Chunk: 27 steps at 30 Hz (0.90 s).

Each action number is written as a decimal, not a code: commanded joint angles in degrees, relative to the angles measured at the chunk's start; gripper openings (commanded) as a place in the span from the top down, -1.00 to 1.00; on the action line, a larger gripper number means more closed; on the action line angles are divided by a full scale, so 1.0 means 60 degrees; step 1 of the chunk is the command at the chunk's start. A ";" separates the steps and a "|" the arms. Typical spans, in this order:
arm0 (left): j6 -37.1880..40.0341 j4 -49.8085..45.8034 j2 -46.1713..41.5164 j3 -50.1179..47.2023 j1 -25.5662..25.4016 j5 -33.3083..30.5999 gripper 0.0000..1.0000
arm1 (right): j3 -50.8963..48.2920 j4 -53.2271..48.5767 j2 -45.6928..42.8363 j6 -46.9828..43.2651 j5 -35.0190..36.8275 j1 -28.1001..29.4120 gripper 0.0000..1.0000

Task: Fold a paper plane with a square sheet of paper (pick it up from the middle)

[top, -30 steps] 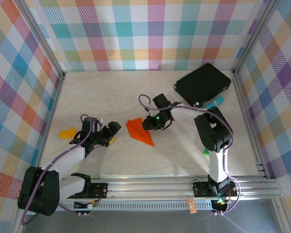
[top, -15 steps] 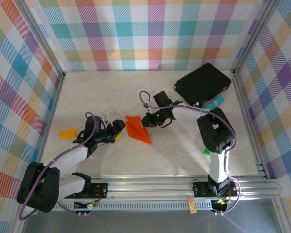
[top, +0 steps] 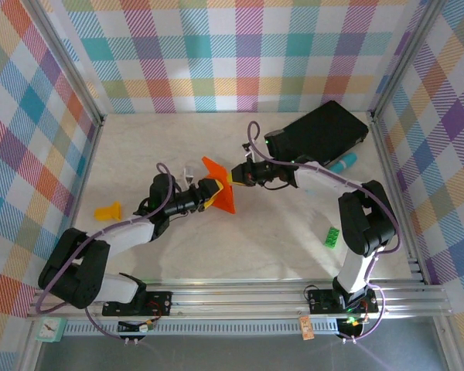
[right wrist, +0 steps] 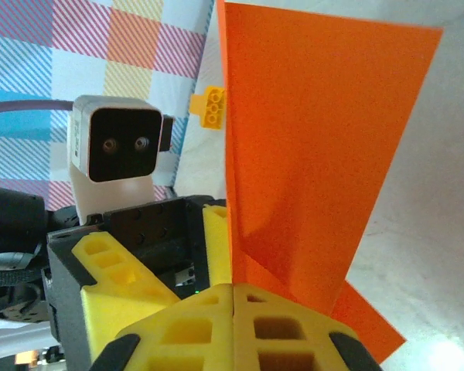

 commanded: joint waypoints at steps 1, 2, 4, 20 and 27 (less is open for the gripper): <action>-0.0082 0.1303 0.0295 0.0294 -0.0113 0.0278 -0.15 | -0.0169 0.0629 -0.0319 0.0603 -0.0694 0.0004 0.92; -0.0030 0.1285 0.0344 0.0325 -0.0127 0.0270 -0.12 | -0.0190 0.0719 -0.0323 0.0691 -0.0773 -0.0011 0.92; 0.0039 0.1302 0.0451 0.0360 -0.0171 0.0277 -0.05 | -0.0229 0.0867 -0.0332 0.0856 -0.0872 -0.0040 0.92; 0.0463 0.1243 -0.0119 0.0214 -0.0202 0.0244 0.53 | -0.0491 0.1144 -0.0295 0.1199 -0.0996 -0.0209 0.88; 0.0693 0.0773 -0.0261 0.0316 -0.0202 0.0105 0.68 | -0.0713 0.1075 -0.0498 0.1159 -0.0824 -0.0388 0.55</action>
